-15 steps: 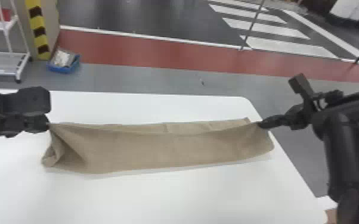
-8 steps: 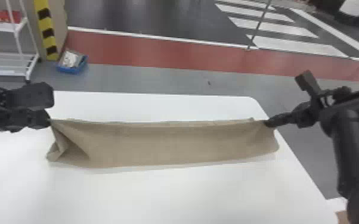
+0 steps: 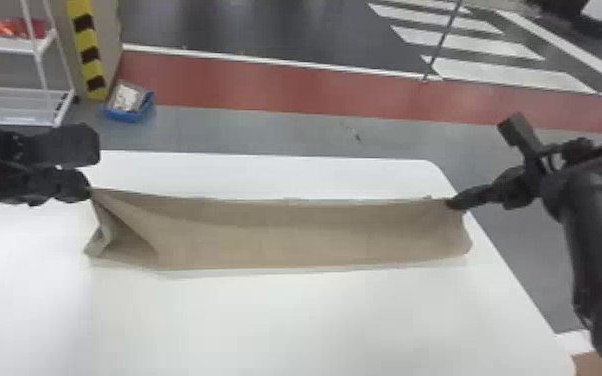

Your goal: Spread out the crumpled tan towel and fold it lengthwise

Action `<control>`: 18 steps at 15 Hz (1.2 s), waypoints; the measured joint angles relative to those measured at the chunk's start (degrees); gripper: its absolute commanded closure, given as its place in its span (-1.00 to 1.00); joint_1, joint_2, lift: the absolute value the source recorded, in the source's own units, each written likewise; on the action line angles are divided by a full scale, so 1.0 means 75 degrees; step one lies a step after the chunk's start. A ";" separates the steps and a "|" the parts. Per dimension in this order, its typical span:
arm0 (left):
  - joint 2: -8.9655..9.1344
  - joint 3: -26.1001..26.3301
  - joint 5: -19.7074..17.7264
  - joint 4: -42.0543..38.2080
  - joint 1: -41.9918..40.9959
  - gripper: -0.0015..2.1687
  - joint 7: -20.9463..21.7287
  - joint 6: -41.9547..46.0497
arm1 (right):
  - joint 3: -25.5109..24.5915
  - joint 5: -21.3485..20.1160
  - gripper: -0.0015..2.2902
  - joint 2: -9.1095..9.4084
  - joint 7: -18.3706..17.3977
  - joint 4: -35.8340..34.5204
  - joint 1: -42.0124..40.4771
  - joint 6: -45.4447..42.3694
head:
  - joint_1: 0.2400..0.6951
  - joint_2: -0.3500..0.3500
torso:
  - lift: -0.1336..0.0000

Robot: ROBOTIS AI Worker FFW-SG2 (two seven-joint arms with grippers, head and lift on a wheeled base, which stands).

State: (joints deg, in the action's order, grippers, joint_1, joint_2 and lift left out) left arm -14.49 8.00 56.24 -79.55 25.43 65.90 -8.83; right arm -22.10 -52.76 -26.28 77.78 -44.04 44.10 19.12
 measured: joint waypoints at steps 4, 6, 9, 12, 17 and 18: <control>0.0015 0.0036 0.0072 0.0320 0.0278 0.93 -0.0060 0.0012 | 0.0065 -0.0305 0.82 0.0061 0.0000 0.0212 0.0052 -0.0320 | 0.98 -0.70 | -0.86; 0.0026 0.0076 0.0102 0.0464 0.0385 0.93 -0.0133 0.0028 | 0.0038 -0.0397 0.82 0.0109 0.0000 0.0260 0.0008 -0.0456 | 1.00 -0.68 | -0.86; 0.0034 0.0096 0.0112 0.0624 0.0504 0.93 -0.0215 0.0048 | -0.0037 -0.0351 0.82 0.0123 -0.0169 0.0268 -0.0012 -0.0499 | 0.99 -0.67 | -0.86; 0.0034 0.0089 0.0109 0.0668 0.0553 0.93 -0.0221 0.0061 | -0.0224 -0.0315 0.82 0.0177 -0.0842 0.0252 -0.0020 -0.0528 | 0.95 -0.69 | -0.86; 0.0023 0.0056 0.0140 0.0724 0.0552 0.93 -0.0225 0.0081 | -0.0225 -0.0242 0.82 0.0280 -0.1237 0.0235 -0.0044 -0.0528 | 0.93 -0.68 | -0.86; 0.0027 0.0070 0.0141 0.0755 0.0549 0.93 -0.0242 0.0081 | -0.0179 -0.0280 0.82 0.0321 -0.1262 0.0235 -0.0068 -0.0535 | 0.94 -0.67 | -0.86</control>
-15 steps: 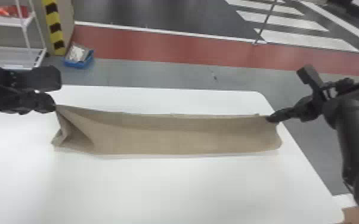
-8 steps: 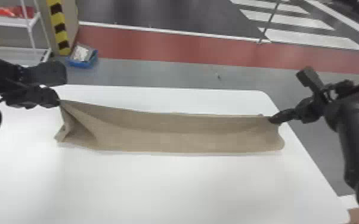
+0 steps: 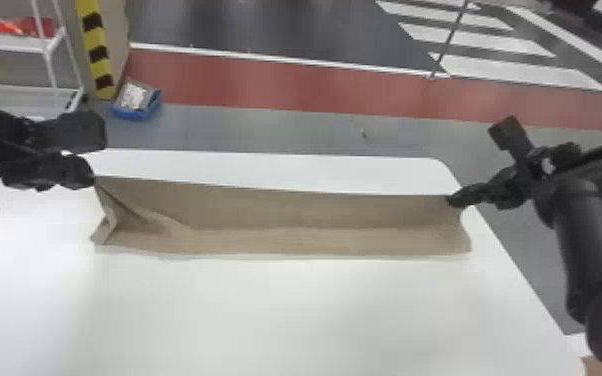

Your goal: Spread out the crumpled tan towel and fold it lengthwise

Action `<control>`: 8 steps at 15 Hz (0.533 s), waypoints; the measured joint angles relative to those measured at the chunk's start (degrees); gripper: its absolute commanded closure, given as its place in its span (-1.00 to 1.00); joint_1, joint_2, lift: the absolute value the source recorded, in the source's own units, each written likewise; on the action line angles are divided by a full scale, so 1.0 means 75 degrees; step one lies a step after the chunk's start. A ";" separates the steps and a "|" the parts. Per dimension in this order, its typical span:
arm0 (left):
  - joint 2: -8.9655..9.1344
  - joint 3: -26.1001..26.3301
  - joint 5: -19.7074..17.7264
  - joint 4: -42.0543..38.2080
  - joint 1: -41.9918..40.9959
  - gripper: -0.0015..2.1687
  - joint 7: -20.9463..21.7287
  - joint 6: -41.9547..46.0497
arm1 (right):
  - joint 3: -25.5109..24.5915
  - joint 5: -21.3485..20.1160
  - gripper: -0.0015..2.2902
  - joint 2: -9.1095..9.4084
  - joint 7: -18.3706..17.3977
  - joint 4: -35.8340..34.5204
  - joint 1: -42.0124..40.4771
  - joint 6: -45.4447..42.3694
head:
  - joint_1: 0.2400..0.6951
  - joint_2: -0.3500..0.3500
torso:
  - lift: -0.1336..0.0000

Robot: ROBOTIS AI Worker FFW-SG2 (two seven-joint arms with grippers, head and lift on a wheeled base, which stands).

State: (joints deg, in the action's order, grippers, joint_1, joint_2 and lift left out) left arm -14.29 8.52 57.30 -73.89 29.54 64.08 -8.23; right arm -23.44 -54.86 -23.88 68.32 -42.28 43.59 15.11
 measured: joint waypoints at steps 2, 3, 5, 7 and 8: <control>0.0013 0.0030 0.0005 0.0036 -0.0001 0.93 -0.0035 0.0000 | 0.0056 -0.0078 0.79 0.0060 -0.0089 0.0008 -0.0020 -0.0003 | 0.96 -0.67 | -0.86; 0.0025 0.0041 0.0009 0.0054 -0.0001 0.93 -0.0047 0.0000 | 0.0102 -0.0117 0.62 0.0095 -0.0160 0.0009 -0.0022 -0.0003 | 0.97 -0.67 | -0.86; 0.0055 0.0055 0.0024 0.0083 0.0002 0.93 -0.0066 0.0001 | 0.0145 -0.0157 -0.17 0.0168 -0.0336 0.0008 -0.0030 0.0034 | 0.97 -0.66 | -0.86; 0.0074 0.0060 0.0034 0.0094 0.0005 0.93 -0.0071 0.0011 | 0.0122 -0.0180 -0.96 0.0246 -0.0675 0.0005 -0.0057 0.0152 | 0.97 -0.67 | -0.86; 0.0077 0.0059 0.0035 0.0105 0.0005 0.93 -0.0078 0.0019 | 0.0084 -0.0174 -0.98 0.0281 -0.0830 -0.0002 -0.0066 0.0253 | 0.97 -0.68 | -0.86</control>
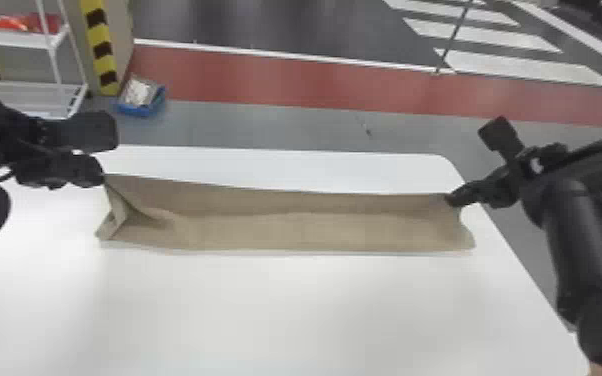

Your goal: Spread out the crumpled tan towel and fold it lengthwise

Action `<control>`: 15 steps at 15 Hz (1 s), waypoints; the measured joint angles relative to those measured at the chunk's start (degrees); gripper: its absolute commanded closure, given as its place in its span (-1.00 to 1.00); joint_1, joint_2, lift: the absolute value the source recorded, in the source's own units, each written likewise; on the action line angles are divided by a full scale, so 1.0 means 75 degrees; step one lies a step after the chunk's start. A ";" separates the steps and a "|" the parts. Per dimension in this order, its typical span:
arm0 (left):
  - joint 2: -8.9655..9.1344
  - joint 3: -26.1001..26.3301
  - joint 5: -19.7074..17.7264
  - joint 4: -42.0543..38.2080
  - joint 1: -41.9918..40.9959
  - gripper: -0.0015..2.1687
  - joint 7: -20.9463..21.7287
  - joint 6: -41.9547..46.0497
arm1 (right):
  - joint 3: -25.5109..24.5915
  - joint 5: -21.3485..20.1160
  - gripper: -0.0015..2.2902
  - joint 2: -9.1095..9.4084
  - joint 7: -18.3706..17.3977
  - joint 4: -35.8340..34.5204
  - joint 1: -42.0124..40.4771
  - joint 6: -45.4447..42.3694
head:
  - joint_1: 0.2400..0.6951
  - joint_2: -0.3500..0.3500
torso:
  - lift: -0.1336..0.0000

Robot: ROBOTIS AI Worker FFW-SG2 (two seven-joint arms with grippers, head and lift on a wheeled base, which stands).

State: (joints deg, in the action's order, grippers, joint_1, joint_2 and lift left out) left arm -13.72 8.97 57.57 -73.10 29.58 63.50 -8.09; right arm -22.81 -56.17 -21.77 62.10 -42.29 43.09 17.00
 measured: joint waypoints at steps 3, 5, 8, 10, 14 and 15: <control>0.0001 -0.0011 0.0000 0.0019 -0.0004 0.93 -0.0015 0.0005 | -0.0156 0.0111 -0.97 0.0139 -0.0348 -0.0268 -0.0161 0.0197 | 0.97 -0.68 | -0.86; 0.0007 -0.0013 0.0000 0.0021 -0.0006 0.93 -0.0017 0.0005 | -0.0317 0.0162 -0.96 0.0231 -0.0469 -0.0597 -0.0346 0.0232 | 0.97 -0.69 | -0.86; 0.0014 -0.0014 0.0000 0.0021 -0.0015 0.93 -0.0007 0.0005 | -0.0414 0.0318 -0.95 0.0281 -0.0558 -0.1044 -0.0602 0.0460 | 0.96 -0.71 | -0.86; 0.0014 -0.0026 0.0000 0.0021 -0.0022 0.93 -0.0015 0.0005 | -0.0401 0.0446 -0.95 0.0280 -0.0450 -0.1364 -0.0903 0.0633 | 0.99 -0.72 | -0.86; 0.0017 -0.0046 0.0000 0.0021 -0.0061 0.93 -0.0056 0.0005 | -0.0409 0.0770 -0.93 0.0457 -0.0372 -0.3085 -0.2112 0.0798 | 1.00 -0.73 | -0.86; 0.0017 -0.0055 -0.0002 0.0021 -0.0092 0.93 -0.0091 0.0013 | -0.0474 0.0918 -0.93 0.0526 -0.0387 -0.3929 -0.2687 0.0766 | 1.00 -0.73 | -0.86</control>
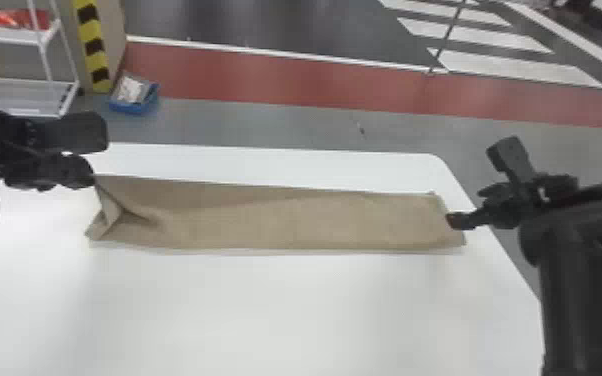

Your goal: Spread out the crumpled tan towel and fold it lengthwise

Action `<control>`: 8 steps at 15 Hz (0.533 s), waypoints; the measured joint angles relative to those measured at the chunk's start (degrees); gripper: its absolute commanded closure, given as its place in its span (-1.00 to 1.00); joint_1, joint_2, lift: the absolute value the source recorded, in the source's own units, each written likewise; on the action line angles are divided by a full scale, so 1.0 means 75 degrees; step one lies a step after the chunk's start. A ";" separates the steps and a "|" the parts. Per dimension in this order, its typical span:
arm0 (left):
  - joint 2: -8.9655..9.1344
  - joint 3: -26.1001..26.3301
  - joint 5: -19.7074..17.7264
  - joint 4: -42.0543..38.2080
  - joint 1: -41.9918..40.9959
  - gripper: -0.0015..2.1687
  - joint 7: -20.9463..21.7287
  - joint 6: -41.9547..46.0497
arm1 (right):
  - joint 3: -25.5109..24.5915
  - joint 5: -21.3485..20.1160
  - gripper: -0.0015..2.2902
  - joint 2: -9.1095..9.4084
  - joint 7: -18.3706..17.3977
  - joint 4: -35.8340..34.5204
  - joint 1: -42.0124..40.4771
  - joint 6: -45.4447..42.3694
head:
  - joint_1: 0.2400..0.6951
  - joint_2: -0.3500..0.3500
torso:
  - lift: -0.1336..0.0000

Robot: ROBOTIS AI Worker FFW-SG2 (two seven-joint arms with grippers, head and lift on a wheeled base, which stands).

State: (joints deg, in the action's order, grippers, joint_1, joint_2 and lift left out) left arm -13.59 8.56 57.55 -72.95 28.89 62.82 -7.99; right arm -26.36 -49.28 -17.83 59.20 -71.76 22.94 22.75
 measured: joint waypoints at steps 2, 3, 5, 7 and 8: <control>-0.0019 -0.0008 -0.0001 0.0074 -0.0029 0.93 -0.0082 0.0101 | -0.0247 0.0319 -0.93 0.0044 0.0023 -0.1204 -0.1018 -0.0088 | 1.00 -0.76 | -0.86; -0.0021 0.0015 0.0002 0.0149 -0.0007 0.93 -0.0117 0.0173 | -0.0411 0.0416 -0.93 0.0043 0.0048 -0.1559 -0.1414 -0.0185 | 1.00 -0.78 | -0.86; 0.0003 0.0082 0.0010 0.0213 0.0101 0.90 -0.0165 0.0221 | -0.0689 0.0571 -0.93 0.0012 0.0113 -0.1837 -0.1843 -0.0388 | 1.00 -0.82 | -0.86; 0.0075 0.0147 -0.0008 0.0219 0.0164 -0.21 -0.0754 0.0206 | -0.0823 0.0717 -0.93 -0.0001 0.0141 -0.1900 -0.2076 -0.0488 | 1.00 -0.86 | -0.86; 0.0118 0.0149 -0.0034 0.0219 0.0158 -0.97 -0.1142 0.0169 | -0.0837 0.0761 -0.93 -0.0001 0.0150 -0.1906 -0.2140 -0.0513 | 1.00 -0.86 | -0.86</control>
State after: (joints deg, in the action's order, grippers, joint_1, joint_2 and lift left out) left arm -12.71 9.68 57.30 -71.31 30.07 54.26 -6.72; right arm -32.64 -43.58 -17.83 60.33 -86.06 6.89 18.91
